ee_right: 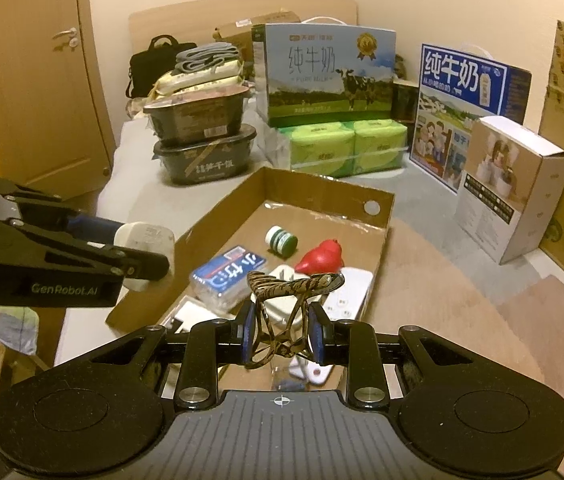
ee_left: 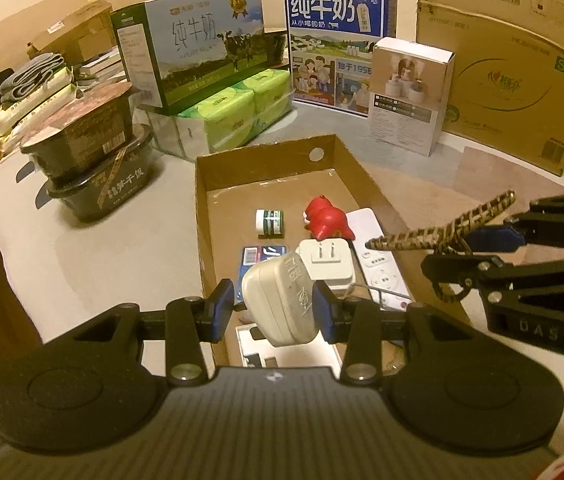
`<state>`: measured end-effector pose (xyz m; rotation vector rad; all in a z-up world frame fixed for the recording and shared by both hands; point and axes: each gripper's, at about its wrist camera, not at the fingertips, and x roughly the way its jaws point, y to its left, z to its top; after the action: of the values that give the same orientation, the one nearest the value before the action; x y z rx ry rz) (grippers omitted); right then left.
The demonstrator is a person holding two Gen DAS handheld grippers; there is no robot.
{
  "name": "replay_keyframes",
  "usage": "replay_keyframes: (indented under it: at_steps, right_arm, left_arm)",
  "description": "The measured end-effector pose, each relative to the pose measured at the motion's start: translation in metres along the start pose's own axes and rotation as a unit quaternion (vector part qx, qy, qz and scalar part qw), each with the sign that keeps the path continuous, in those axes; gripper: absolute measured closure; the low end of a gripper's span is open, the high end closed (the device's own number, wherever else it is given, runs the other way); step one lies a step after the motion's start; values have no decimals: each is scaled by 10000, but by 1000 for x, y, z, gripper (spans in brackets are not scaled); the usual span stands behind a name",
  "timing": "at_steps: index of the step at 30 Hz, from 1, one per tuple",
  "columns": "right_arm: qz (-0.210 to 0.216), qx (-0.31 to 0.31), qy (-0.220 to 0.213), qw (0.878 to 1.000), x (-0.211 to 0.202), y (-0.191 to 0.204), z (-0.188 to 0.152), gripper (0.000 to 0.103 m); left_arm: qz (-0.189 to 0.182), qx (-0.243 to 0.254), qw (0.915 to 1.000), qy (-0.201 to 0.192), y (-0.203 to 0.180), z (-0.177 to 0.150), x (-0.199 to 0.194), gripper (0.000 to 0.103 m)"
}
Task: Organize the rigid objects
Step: 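Carry the white plug and wire rack over the cardboard box with both tools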
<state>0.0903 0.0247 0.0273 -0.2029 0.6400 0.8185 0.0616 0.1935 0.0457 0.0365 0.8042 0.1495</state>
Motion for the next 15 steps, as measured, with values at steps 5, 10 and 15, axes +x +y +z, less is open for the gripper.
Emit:
replay_keyframes:
  at_steps: [5,10,15]
  right_arm:
    - [-47,-66,13,10000,16,-6,14,75]
    - [-79,-55,48,9999,34,-15,26,75]
    - [-89,-11,112,9999,53,-26,37,75]
  left_arm:
    - [-12,115,9999,9,5,14,13,64]
    - [-33,230,9997,17,10,29,29,64]
    - [-97,287,9995,43,16,40,47,64]
